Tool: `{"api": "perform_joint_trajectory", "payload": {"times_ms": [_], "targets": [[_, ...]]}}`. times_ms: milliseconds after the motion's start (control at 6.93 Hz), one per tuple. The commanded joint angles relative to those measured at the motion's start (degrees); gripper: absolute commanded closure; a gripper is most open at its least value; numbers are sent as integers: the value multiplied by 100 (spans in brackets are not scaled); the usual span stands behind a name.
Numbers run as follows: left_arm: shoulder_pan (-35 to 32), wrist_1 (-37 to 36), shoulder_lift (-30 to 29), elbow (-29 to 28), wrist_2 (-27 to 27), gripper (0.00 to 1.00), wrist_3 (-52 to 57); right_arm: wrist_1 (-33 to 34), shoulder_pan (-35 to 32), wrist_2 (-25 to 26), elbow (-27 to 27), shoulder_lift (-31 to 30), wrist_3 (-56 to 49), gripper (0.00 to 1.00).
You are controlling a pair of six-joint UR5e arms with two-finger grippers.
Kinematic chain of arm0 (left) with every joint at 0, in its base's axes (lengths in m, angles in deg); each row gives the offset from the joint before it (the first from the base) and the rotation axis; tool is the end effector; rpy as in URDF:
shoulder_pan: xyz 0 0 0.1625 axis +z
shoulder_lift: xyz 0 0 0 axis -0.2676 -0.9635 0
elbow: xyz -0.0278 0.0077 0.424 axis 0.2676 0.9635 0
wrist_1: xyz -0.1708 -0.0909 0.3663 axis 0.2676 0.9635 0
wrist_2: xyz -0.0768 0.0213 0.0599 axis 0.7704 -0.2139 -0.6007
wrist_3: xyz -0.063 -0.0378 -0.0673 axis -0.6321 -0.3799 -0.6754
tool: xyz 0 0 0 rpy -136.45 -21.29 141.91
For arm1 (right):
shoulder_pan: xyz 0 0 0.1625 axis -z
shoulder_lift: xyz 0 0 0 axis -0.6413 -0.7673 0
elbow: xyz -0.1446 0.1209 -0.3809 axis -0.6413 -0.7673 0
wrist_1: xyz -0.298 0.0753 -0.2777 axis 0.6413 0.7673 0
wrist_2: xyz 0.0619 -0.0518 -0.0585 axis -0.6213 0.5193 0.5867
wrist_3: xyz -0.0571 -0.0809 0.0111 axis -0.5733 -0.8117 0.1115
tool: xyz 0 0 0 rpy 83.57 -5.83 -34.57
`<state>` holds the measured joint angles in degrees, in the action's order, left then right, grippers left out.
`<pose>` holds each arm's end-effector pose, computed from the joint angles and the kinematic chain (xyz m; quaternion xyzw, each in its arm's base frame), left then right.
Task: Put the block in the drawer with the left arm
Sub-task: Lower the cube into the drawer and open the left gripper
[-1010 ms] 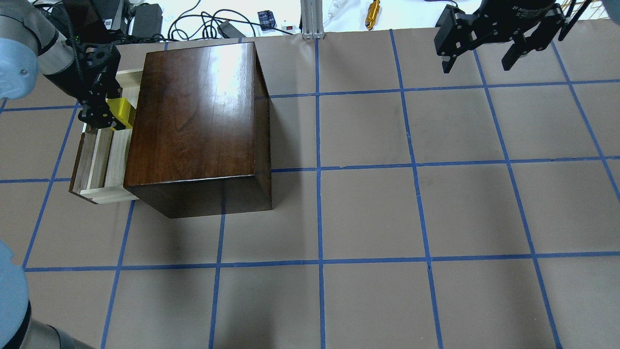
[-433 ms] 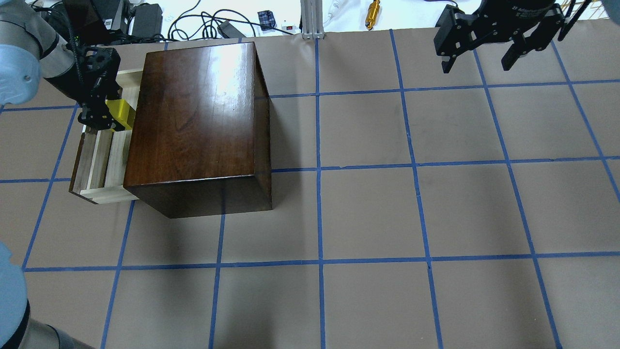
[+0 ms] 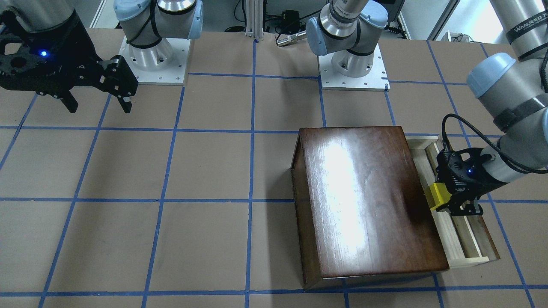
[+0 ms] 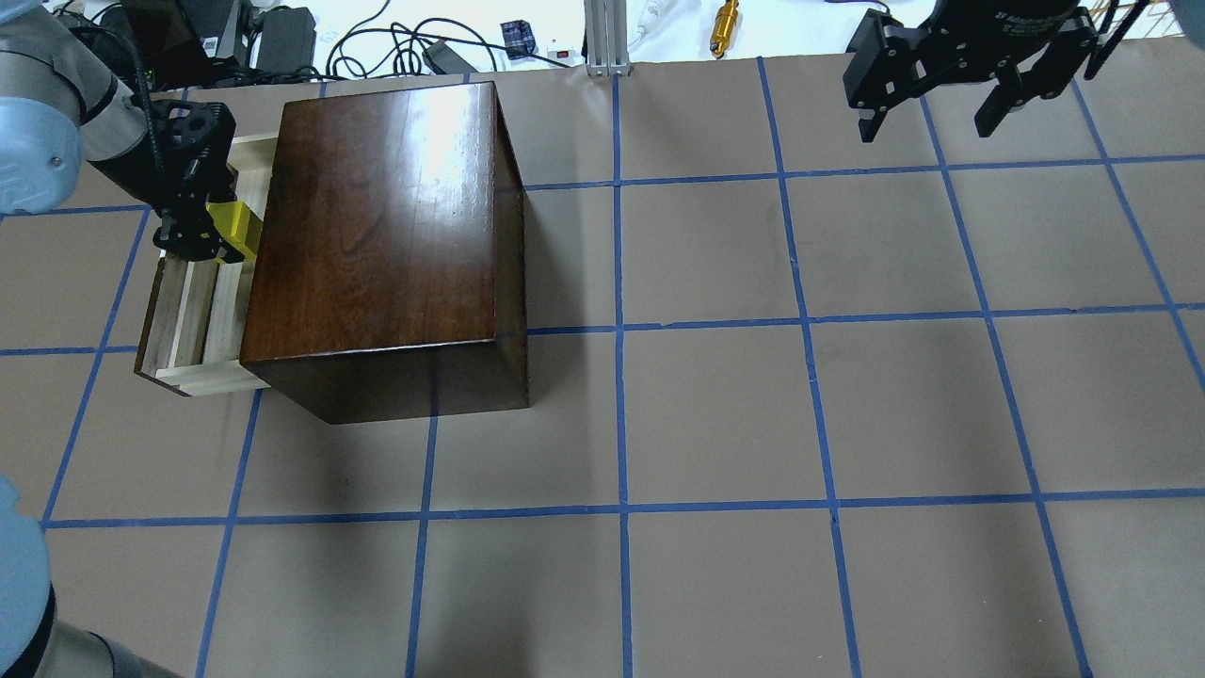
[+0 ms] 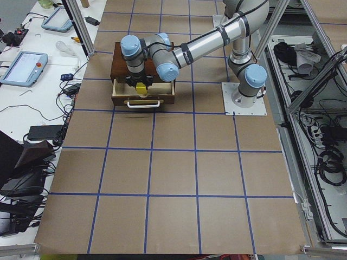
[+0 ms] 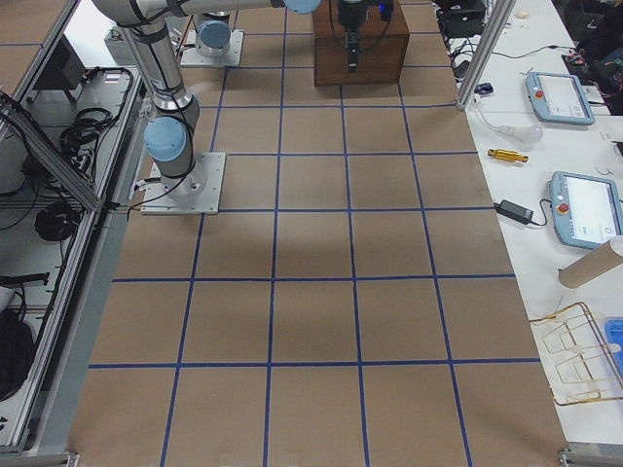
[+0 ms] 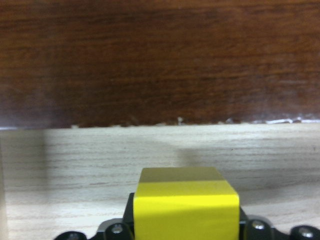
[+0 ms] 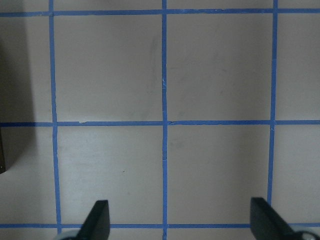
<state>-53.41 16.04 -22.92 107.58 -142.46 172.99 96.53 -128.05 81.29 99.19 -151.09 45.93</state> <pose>0.0834 -0.6127 0.3279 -0.6862 -0.7254 0.0279 0.0467 0.1181 -0.5196 0.5419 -0.0018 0.9993 -0.0382 0.0056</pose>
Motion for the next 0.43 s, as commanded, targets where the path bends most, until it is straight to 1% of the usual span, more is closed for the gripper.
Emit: {"api": "perform_joint_trajectory", "payload": {"times_ms": [0,144,289], "targets": [[2,-34,4,70,0,66,-73,0,0,1,0,5,0,0],[2,-43,4,87,9,55,-99,0,0,1,0,-4,0,0],[2,-43,-5,88,17,38,-99,0,0,-8,0,-4,0,0]]}}
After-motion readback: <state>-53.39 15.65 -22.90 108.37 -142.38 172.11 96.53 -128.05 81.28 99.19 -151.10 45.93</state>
